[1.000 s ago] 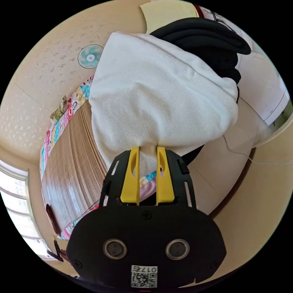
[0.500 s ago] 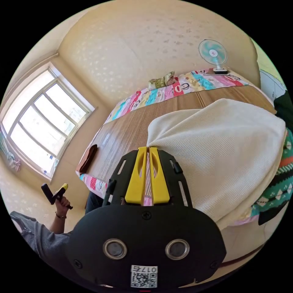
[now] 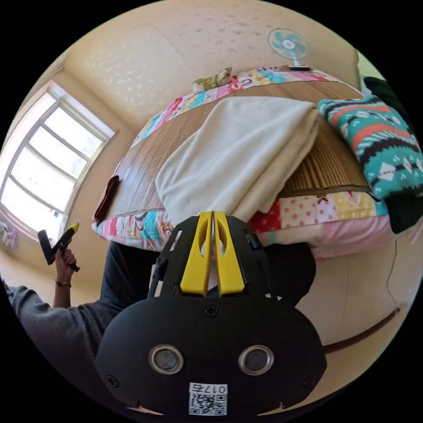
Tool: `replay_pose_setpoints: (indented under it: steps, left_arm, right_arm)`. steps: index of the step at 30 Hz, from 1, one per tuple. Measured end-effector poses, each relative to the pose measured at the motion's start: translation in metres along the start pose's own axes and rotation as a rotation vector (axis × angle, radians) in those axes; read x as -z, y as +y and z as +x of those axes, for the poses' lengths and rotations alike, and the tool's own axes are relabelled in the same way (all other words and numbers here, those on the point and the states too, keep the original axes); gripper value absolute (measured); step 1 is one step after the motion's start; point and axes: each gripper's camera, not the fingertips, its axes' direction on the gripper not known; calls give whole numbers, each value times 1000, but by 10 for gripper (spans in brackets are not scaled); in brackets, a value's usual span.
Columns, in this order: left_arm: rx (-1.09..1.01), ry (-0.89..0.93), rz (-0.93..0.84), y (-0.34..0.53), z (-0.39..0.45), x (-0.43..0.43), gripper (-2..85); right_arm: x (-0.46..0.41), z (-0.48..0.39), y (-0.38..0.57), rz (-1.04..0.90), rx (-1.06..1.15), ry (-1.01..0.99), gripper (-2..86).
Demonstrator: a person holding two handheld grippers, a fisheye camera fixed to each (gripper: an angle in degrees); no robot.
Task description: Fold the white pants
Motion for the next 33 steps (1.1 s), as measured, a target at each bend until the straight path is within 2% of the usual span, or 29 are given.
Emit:
replay_pose_setpoints:
  steps: [2, 6, 7, 10, 12, 16, 19, 21, 24, 27, 28, 33]
  left_arm:
    - [36, 28, 1, -4, -11, -12, -10]
    - [77, 182, 17, -18, -26, -35, -10]
    - [81, 198, 9, -23, -28, -41, -10]
    - [74, 188, -10, -33, -30, -48, -10]
    - [71, 179, -11, -36, -32, -51, -10]
    - [98, 216, -12, -38, -40, -66, -10]
    - [104, 236, 1, -37, -41, -78, -10]
    - [113, 234, -1, -36, -40, -88, -10]
    - [126, 253, -34, -38, -42, -108, -10]
    - [113, 254, -50, -43, -42, -121, -10]
    - [104, 243, -55, -46, -42, -124, -10]
    - [78, 177, -76, -55, -49, -138, -10]
  right_arm:
    - [-10, 36, -14, -14, -108, -3, 40]
    - [-62, 68, -52, -84, -193, -236, 81]
    - [-65, 65, -57, -74, -207, -243, 80]
    - [-48, 9, -89, 42, -112, -221, 58]
    - [-17, -48, -118, 198, 3, -365, 42]
    - [-8, -149, -155, 261, 185, -515, 33]
    - [-41, -254, -154, 135, 432, -568, 31]
    - [-87, -327, -126, -33, 665, -552, 30]
    - [-164, -372, -76, -294, 783, -444, 29]
    - [-228, -367, -22, -490, 787, -299, 24]
    - [-233, -360, -14, -503, 778, -297, 24]
    - [-201, -248, -19, -438, 517, -509, 15]
